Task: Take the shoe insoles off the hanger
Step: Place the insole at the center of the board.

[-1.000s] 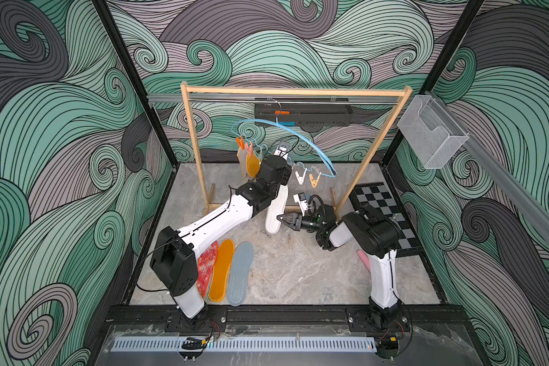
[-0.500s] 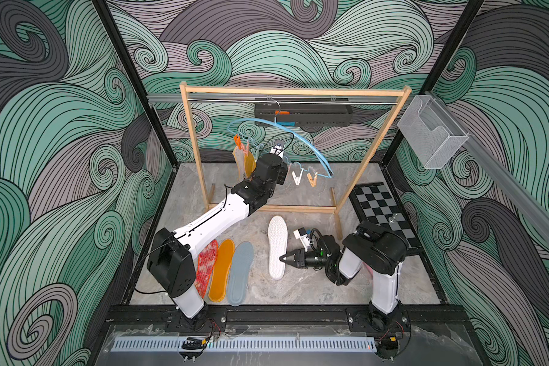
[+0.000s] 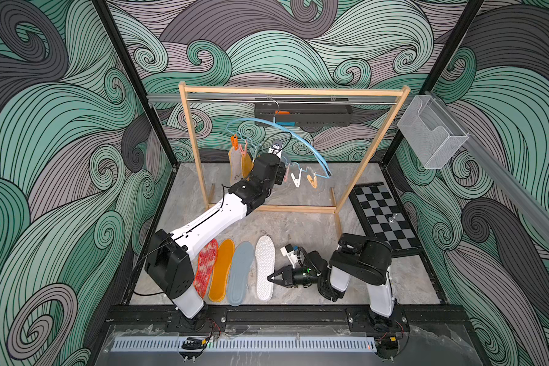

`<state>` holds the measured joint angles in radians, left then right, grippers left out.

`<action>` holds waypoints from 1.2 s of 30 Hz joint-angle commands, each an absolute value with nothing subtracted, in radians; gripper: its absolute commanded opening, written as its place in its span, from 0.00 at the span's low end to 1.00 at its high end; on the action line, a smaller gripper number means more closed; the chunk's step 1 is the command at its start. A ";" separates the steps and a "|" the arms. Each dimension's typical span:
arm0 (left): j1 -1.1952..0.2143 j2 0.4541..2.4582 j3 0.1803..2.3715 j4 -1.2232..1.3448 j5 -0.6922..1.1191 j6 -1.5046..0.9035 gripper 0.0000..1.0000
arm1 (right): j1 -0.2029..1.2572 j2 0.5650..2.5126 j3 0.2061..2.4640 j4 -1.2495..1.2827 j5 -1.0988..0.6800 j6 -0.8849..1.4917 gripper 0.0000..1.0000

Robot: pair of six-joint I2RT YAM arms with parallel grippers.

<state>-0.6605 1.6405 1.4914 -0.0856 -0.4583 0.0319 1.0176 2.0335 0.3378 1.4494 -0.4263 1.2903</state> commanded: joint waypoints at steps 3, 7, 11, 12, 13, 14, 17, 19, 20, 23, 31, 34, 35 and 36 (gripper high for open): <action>-0.649 1.615 1.477 -0.137 -0.450 0.012 0.03 | 1.041 2.100 0.345 1.415 -0.337 1.335 0.08; -0.647 1.617 1.476 -0.137 -0.448 0.013 0.02 | 1.043 2.102 0.334 1.410 -0.315 1.344 0.28; -0.646 1.620 1.476 -0.136 -0.447 0.013 0.02 | 1.046 2.073 0.309 1.385 -0.286 1.329 0.44; -0.646 1.621 1.476 -0.136 -0.446 0.012 0.02 | 1.045 2.061 0.304 1.372 -0.284 1.321 0.44; -0.644 1.621 1.476 -0.135 -0.445 0.013 0.02 | 1.046 2.049 0.297 1.360 -0.275 1.317 0.44; -0.644 1.621 1.476 -0.136 -0.445 0.013 0.03 | 1.045 2.038 0.291 1.348 -0.269 1.311 0.44; -0.643 1.621 1.474 -0.137 -0.445 0.014 0.02 | 1.044 1.986 0.274 1.275 -0.249 1.290 0.48; -0.642 1.623 1.473 -0.139 -0.447 0.015 0.03 | 1.034 1.942 0.256 1.192 -0.231 1.270 0.50; -0.641 1.621 1.473 -0.139 -0.447 0.017 0.03 | 1.030 1.921 0.245 1.160 -0.212 1.258 0.50; -0.640 1.624 1.474 -0.137 -0.445 0.018 0.02 | 1.028 1.838 0.251 1.009 -0.199 1.192 0.51; -0.635 1.627 1.475 -0.136 -0.437 0.013 0.03 | 1.071 1.715 0.382 0.652 -0.224 1.045 0.51; -0.634 1.624 1.473 -0.136 -0.439 0.014 0.02 | 1.110 1.700 0.466 0.507 -0.208 0.995 0.51; -0.634 1.624 1.473 -0.135 -0.439 0.015 0.03 | 1.119 1.693 0.477 0.484 -0.195 0.987 0.51; -0.634 1.625 1.473 -0.135 -0.439 0.018 0.03 | 1.124 1.684 0.486 0.457 -0.180 0.983 0.51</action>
